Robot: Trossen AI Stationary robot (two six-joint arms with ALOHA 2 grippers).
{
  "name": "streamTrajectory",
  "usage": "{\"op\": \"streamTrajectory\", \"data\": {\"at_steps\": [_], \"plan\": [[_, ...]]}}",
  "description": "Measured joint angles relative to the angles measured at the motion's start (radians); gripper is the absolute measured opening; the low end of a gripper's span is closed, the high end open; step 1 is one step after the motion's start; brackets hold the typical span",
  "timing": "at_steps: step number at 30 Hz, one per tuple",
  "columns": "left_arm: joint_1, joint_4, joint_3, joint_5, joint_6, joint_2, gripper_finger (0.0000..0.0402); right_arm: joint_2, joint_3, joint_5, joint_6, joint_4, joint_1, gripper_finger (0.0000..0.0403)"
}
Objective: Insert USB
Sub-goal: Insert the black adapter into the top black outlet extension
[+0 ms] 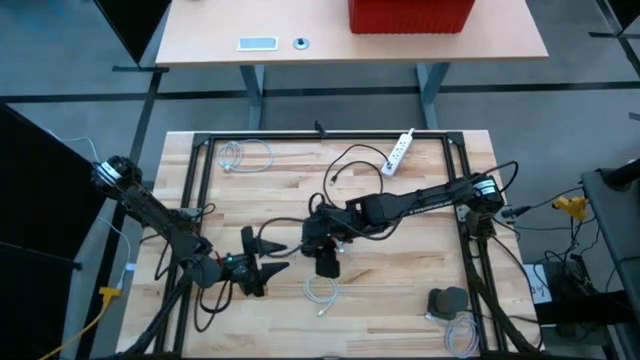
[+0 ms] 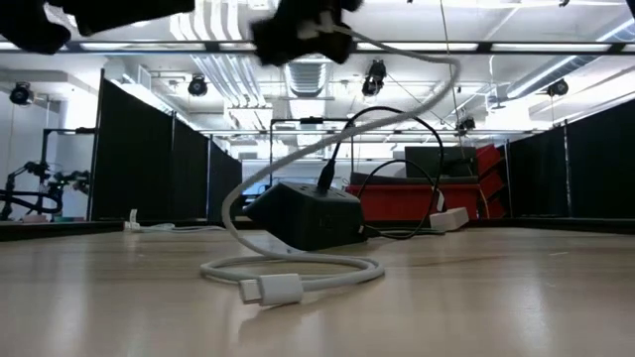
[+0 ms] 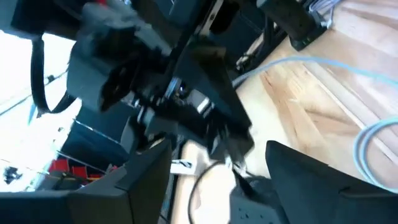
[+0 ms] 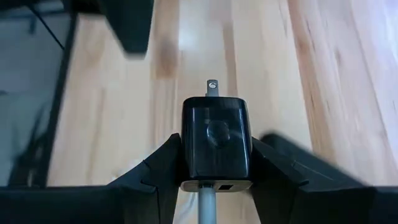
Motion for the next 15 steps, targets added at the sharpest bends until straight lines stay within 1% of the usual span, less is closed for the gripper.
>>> {"op": "streamTrajectory", "data": {"at_steps": [3,6,12,15], "plan": [[0.023,-0.032,-0.011,0.046,-0.051,0.0,0.0229,-0.007,0.0,0.031,0.043,-0.094,0.002,0.0143],[0.067,-0.062,-0.028,0.103,-0.108,0.0,0.0213,-0.002,-0.001,0.04,0.086,-0.179,0.003,0.0143],[0.179,-0.067,-0.11,0.193,-0.193,0.0,0.0179,0.007,-0.001,0.056,0.145,-0.248,0.016,0.0143],[0.242,-0.061,-0.154,0.25,-0.245,0.0,0.0162,0.007,-0.027,0.087,0.178,-0.258,0.042,0.0143]]}}
